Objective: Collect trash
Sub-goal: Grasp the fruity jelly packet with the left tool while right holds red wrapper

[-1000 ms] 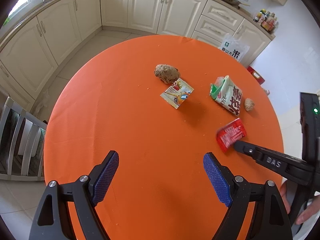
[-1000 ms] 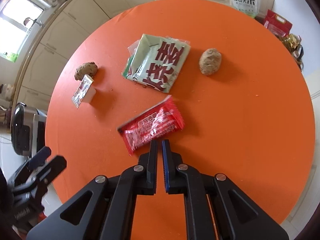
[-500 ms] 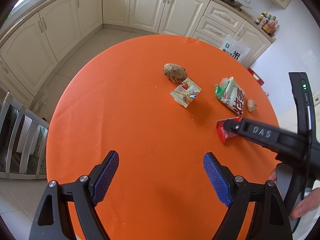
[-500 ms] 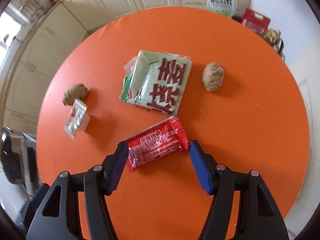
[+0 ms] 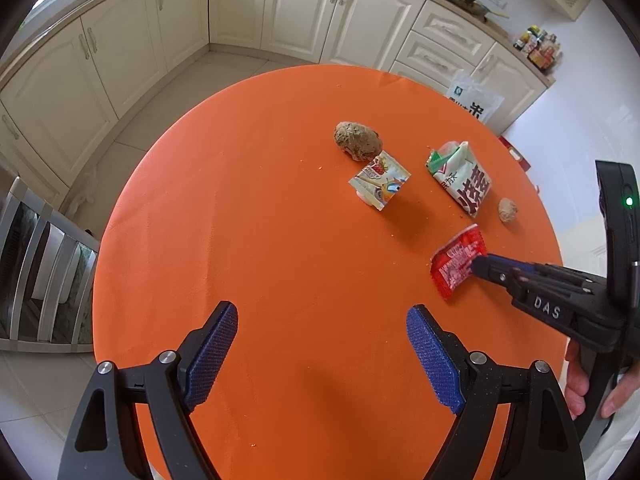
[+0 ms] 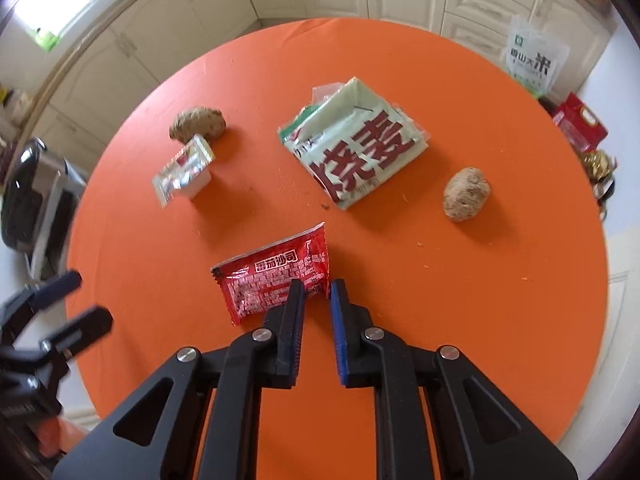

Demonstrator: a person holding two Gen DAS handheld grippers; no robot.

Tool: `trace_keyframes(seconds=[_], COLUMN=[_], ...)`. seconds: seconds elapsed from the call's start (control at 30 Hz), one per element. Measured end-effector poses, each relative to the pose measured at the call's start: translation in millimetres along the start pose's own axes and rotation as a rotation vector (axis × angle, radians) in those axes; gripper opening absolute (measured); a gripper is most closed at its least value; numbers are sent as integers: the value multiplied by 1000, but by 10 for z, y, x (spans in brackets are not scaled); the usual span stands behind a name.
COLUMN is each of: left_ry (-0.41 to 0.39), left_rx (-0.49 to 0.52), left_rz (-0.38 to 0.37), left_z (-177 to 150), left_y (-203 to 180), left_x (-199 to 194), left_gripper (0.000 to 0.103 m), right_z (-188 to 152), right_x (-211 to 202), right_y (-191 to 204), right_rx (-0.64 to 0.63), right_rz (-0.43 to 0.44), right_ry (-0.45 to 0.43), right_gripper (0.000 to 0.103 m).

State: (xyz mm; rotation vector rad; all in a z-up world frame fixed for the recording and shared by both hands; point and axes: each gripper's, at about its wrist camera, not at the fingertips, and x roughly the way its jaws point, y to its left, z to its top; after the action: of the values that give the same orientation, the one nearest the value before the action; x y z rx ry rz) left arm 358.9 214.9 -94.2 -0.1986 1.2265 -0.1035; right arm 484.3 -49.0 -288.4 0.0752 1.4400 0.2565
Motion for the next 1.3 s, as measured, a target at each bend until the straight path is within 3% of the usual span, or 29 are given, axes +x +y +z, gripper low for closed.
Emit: trace_keyframes(seconds=[0.1, 0.17, 0.2, 0.23, 0.47, 0.67, 0.9, 0.97, 1.13, 1.3], left_ry=[-7, -6, -7, -10, -27, -24, -19, -19, -24, -24], left_rx=[16, 22, 28, 33, 24, -1, -49, -51, -95, -95], left_rz=[-4, -7, -12, -17, -17, -38, -38, -35, -23, -25], left_z=[1, 2, 1, 0, -14, 4, 8, 12, 11, 9], left_y=[-48, -70, -79, -86, -24, 73, 211, 238, 351, 336], left_x=[-15, -15, -20, -28, -75, -42, 26, 34, 52, 58], left_gripper=[83, 83, 83, 83, 83, 83, 83, 82, 82, 83], right_z=[-79, -119, -147, -168, -253, -288, -107, -83, -146, -330], right_x=[-14, 9, 15, 8, 8, -5, 101, 128, 115, 47], right_y=[-38, -94, -101, -91, -99, 49, 313, 428, 520, 433], right_rx=[99, 218, 272, 302, 602, 752, 704, 673, 578, 371], right_rz=[-38, -18, -14, -11, 60, -6, -262, -318, -309, -187], right_ry=[35, 64, 63, 50, -19, -51, -27, -45, -82, -98], right_gripper=[19, 34, 50, 54, 57, 57, 64, 58, 42, 25])
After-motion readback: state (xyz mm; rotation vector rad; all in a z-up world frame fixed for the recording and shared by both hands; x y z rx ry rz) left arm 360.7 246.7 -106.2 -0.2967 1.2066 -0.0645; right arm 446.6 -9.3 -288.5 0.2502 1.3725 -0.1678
